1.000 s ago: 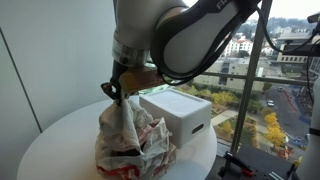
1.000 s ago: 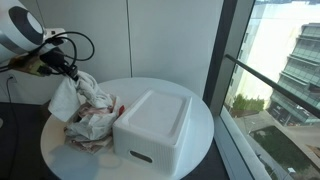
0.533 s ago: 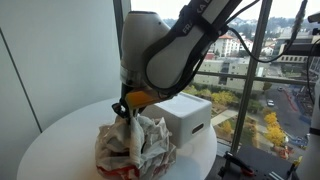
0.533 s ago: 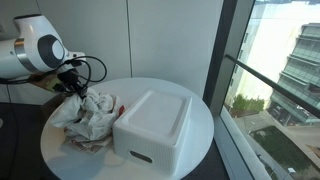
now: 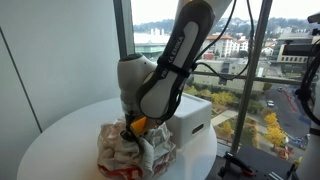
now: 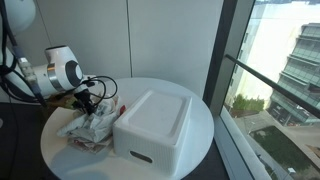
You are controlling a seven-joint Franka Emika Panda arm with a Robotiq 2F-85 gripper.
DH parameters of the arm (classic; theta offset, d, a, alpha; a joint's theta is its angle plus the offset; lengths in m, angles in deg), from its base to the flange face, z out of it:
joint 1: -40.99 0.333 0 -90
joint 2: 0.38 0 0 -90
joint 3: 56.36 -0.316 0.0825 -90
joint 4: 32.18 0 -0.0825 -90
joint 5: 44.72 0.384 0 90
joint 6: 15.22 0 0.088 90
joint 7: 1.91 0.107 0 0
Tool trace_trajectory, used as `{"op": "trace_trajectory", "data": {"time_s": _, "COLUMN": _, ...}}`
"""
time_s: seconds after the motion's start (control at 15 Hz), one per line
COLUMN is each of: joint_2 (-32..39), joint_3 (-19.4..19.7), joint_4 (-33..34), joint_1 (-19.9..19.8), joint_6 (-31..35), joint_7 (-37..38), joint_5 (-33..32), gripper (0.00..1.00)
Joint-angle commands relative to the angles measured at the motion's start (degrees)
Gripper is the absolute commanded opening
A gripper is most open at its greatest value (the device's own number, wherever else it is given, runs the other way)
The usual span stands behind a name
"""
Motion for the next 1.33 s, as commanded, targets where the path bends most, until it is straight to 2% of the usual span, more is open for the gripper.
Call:
{"op": "trace_trajectory", "data": {"time_s": 0.0, "joint_2": 10.92, "joint_3": 5.13, "joint_4": 7.65, "joint_1": 2.56, "joint_6": -2.35, "joint_7": 1.49, "joint_5": -3.84, "gripper": 0.1}}
{"op": "trace_trajectory", "data": {"time_s": 0.13, "joint_2": 13.13, "joint_3": 5.71, "joint_4": 9.35, "joint_1": 3.25, "joint_6": -2.57, "joint_7": -0.26, "joint_5": -2.1, "gripper": 0.09}}
{"op": "trace_trajectory", "data": {"time_s": 0.27, "joint_2": 11.51, "joint_3": 4.84, "joint_4": 9.01, "joint_1": 3.44, "joint_6": -2.27, "joint_7": -1.59, "joint_5": -0.27, "gripper": 0.11}}
{"op": "trace_trajectory", "data": {"time_s": 0.33, "joint_2": 9.22, "joint_3": 4.5, "joint_4": 7.54, "joint_1": 3.58, "joint_6": -2.15, "joint_7": -1.79, "joint_5": 0.38, "gripper": 0.16}}
{"op": "trace_trajectory", "data": {"time_s": 0.4, "joint_2": 7.66, "joint_3": 4.85, "joint_4": 6.68, "joint_1": 4.25, "joint_6": -2.75, "joint_7": -1.32, "joint_5": 0.16, "gripper": 0.36}}
{"op": "trace_trajectory", "data": {"time_s": 0.47, "joint_2": 4.8, "joint_3": 5.77, "joint_4": 4.85, "joint_1": 5.42, "joint_6": -3.46, "joint_7": 0.28, "joint_5": -1.28, "gripper": 0.37}}
{"op": "trace_trajectory", "data": {"time_s": 0.73, "joint_2": -1.97, "joint_3": 8.18, "joint_4": 2.06, "joint_1": 9.08, "joint_6": -8.03, "joint_7": 6.28, "joint_5": -8.94, "gripper": 0.65}}
{"op": "trace_trajectory", "data": {"time_s": 0.8, "joint_2": -3.27, "joint_3": 7.54, "joint_4": 1.78, "joint_1": 8.9, "joint_6": -9.34, "joint_7": 7.17, "joint_5": -10.57, "gripper": 0.73}}
{"op": "trace_trajectory", "data": {"time_s": 1.0, "joint_2": -5.36, "joint_3": 2.24, "joint_4": 1.16, "joint_1": 6.52, "joint_6": -8.3, "joint_7": 1.39, "joint_5": -8.51, "gripper": 0.95}}
{"op": "trace_trajectory", "data": {"time_s": 1.07, "joint_2": -5.53, "joint_3": 0.76, "joint_4": 1.3, "joint_1": 6.2, "joint_6": -7.67, "joint_7": -0.88, "joint_5": -7.46, "gripper": 1.0}}
{"op": "trace_trajectory", "data": {"time_s": 1.27, "joint_2": -3.38, "joint_3": -2.72, "joint_4": 3.78, "joint_1": 5.95, "joint_6": -7.34, "joint_7": -7.59, "joint_5": -4.08, "gripper": 1.0}}
